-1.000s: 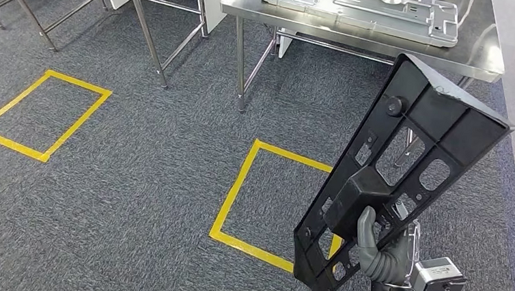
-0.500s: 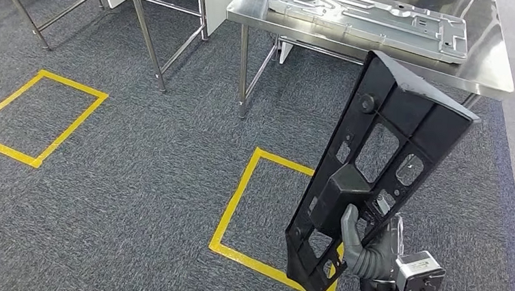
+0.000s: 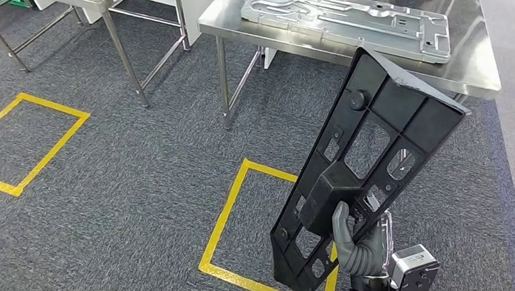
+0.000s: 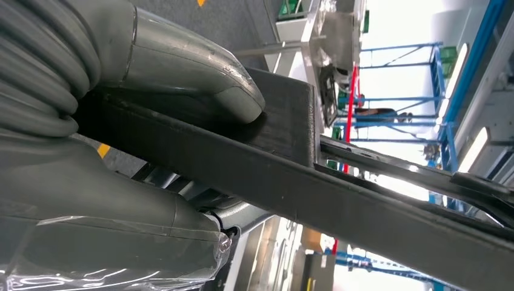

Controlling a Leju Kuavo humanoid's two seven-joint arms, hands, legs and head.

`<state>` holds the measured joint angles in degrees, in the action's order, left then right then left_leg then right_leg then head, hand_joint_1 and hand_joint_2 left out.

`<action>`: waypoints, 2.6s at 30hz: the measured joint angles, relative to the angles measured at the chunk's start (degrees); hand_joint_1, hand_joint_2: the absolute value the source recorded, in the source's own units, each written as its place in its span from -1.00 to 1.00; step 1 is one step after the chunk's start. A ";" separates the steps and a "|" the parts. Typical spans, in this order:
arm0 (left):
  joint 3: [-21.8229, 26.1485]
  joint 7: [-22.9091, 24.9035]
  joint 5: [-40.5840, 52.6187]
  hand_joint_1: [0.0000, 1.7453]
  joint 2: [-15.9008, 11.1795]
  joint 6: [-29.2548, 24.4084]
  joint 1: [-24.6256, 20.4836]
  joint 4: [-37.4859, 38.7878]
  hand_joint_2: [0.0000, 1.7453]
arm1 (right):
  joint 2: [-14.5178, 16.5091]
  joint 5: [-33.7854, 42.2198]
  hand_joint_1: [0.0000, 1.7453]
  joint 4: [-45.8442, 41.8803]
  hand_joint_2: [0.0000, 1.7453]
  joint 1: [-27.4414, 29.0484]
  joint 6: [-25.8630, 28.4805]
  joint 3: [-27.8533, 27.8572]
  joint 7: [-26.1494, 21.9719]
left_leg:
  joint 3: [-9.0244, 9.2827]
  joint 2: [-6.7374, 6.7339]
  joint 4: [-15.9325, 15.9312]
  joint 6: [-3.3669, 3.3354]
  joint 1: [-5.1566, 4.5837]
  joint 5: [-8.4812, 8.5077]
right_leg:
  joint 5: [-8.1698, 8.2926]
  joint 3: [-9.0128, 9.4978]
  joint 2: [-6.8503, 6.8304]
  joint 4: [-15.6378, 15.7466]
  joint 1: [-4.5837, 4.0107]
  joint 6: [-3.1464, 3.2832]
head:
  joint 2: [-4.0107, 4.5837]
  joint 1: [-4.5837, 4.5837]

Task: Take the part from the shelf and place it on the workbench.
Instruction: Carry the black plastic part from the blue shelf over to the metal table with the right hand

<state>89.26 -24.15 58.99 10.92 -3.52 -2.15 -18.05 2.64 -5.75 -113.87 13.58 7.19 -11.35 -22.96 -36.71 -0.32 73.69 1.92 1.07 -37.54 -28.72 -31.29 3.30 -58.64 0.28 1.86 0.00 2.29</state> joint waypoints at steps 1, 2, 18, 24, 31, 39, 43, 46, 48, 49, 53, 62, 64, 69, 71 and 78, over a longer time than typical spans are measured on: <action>0.00 0.01 -0.04 -1.00 0.03 0.00 0.10 0.00 -1.00 | 0.00 0.04 1.00 0.07 1.00 -0.01 0.00 -0.10 0.01 | -0.20 0.19 -2.05 -0.20 -0.03 1.35 | -0.55 0.77 0.62 0.00 -0.11 -0.05 | 0.00 0.00; 0.01 0.02 -0.08 -1.00 0.05 0.00 0.22 0.00 -1.00 | 0.00 0.07 1.00 0.09 1.00 -0.03 0.00 -0.21 0.02 | 0.15 0.82 -5.49 -0.58 -0.11 4.11 | -1.15 1.53 1.21 0.03 -0.16 -0.12 | 0.00 0.00; 0.14 -0.02 -0.11 -1.00 0.66 -0.07 0.67 -0.04 -1.00 | -0.75 0.40 1.00 0.73 1.00 -0.67 0.01 -0.63 0.14 | 11.90 -3.23 -17.63 -3.05 -0.49 5.79 | -0.14 -7.27 -5.18 -6.65 0.45 -3.71 | 0.00 -0.04; 0.17 0.03 -0.15 -1.00 0.69 -0.04 0.28 -0.04 -1.00 | -0.91 0.50 1.00 0.96 1.00 -0.70 0.02 -0.72 0.33 | 15.07 -4.76 -16.32 -0.89 -0.94 3.71 | 3.61 -5.35 -5.39 -1.07 -0.03 -1.19 | 0.00 -0.02; 0.20 0.04 -0.06 -1.00 0.68 1.10 0.65 -0.06 -1.00 | -0.92 -1.03 1.00 0.96 1.00 -0.71 1.63 -0.93 1.61 | 1.62 -0.16 -1.04 -0.50 -0.37 -2.57 | 0.38 -0.74 -0.93 -0.43 0.15 -0.29 | 0.00 0.02; -0.04 -0.20 1.12 -1.00 0.08 3.11 0.72 -0.16 -1.00 | -0.99 -5.22 1.00 -1.37 1.00 -0.83 6.13 1.88 4.25 | 2.57 0.63 -13.39 -3.01 -0.84 10.35 | -3.12 3.44 -0.06 -1.49 -0.03 -2.91 | 0.00 0.01; -0.34 -0.05 1.31 -1.00 -0.35 3.61 0.42 -0.17 -1.00 | -1.03 -5.39 1.00 -3.31 1.00 -2.06 4.50 5.25 4.84 | 4.84 0.34 -14.42 -3.98 -0.65 9.53 | -6.75 -2.23 -2.51 -11.01 0.13 -3.83 | 0.00 0.00; -0.36 0.26 1.36 -1.00 -0.51 3.86 0.42 -0.17 -1.00 | -1.03 -5.39 1.00 -3.63 1.00 -2.33 3.16 7.07 4.97 | 6.43 0.18 -14.46 -3.91 -0.65 8.12 | -7.55 -7.28 -2.80 -15.09 0.34 -4.14 | 0.00 0.00; -0.37 0.44 1.37 -1.00 -0.51 3.92 0.45 -0.17 -1.00 | -1.03 -5.16 1.00 -3.60 1.00 -2.47 2.51 7.83 5.05 | 7.88 0.18 -14.52 -3.71 -0.64 7.01 | -2.50 -6.52 -3.13 -9.37 0.44 -4.08 | 0.00 -0.01; -0.37 0.53 1.38 -1.00 -0.51 3.93 0.45 -0.17 -1.00 | -1.03 -4.94 1.00 -3.51 1.00 -2.58 2.22 8.04 5.15 | 8.62 0.15 -14.54 -3.52 -0.66 6.47 | -0.03 -5.85 -3.47 -6.18 0.34 -3.91 | 0.00 0.00; -0.35 0.77 1.35 -1.00 -0.51 3.83 0.40 -0.17 -1.00 | -1.03 -4.94 1.00 -2.72 1.00 -2.88 1.16 8.21 6.64 | 10.13 -0.08 -15.11 -2.04 -0.93 5.69 | 1.71 -4.59 -4.01 -1.60 -0.14 -2.24 | 0.00 -0.09; -0.35 1.18 1.90 -1.00 -0.70 4.38 0.67 -0.50 -1.00 | -0.78 -11.23 1.00 -1.18 1.00 -2.32 2.32 8.04 11.17 | 0.39 0.07 -1.63 -1.24 -0.92 2.00 | -0.55 0.45 -4.45 -0.44 -0.33 -0.56 | 0.00 0.04; -0.35 1.22 2.08 -1.00 -0.89 4.65 0.78 -0.58 -1.00 | -0.71 -11.75 1.00 -1.10 1.00 -2.12 2.46 8.04 11.36 | 1.86 0.04 -8.43 -1.98 -1.15 7.32 | -1.68 2.16 -4.57 -0.38 -0.63 -0.71 | 0.00 0.02; -0.40 1.26 2.27 -1.00 -1.35 5.14 0.91 -0.89 -1.00 | -0.38 -11.94 1.00 -1.04 1.00 -1.65 2.33 8.08 11.58 | 4.09 0.49 -13.95 -4.12 -1.87 8.61 | -2.78 4.47 -4.60 -1.20 -0.56 -2.26 | 0.00 0.05; -0.41 1.26 2.28 -1.00 -1.39 5.16 0.87 -0.97 -1.00 | -0.33 -11.91 1.00 -1.09 1.00 -1.48 2.33 8.08 11.54 | 5.83 0.62 -15.07 -4.58 -1.47 9.67 | -3.62 4.20 -4.20 -3.59 -0.54 -2.93 | 0.00 0.04; -0.46 1.28 2.38 -1.00 -1.42 5.27 0.65 -1.01 -1.00 | -0.33 -12.34 1.00 -1.16 1.00 -0.93 2.48 8.15 11.57 | 9.24 1.23 -15.41 -3.79 -0.84 7.00 | -4.46 -5.78 -3.55 -10.70 0.84 -4.76 | 0.00 0.03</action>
<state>88.80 -22.87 61.36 9.50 1.75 -1.50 -19.06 2.32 -18.09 -115.03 12.65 9.67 -3.20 -11.38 -27.48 0.90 58.27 -1.87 0.23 -30.54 -33.18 -37.07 -0.25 -69.34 1.12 -2.90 0.00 2.32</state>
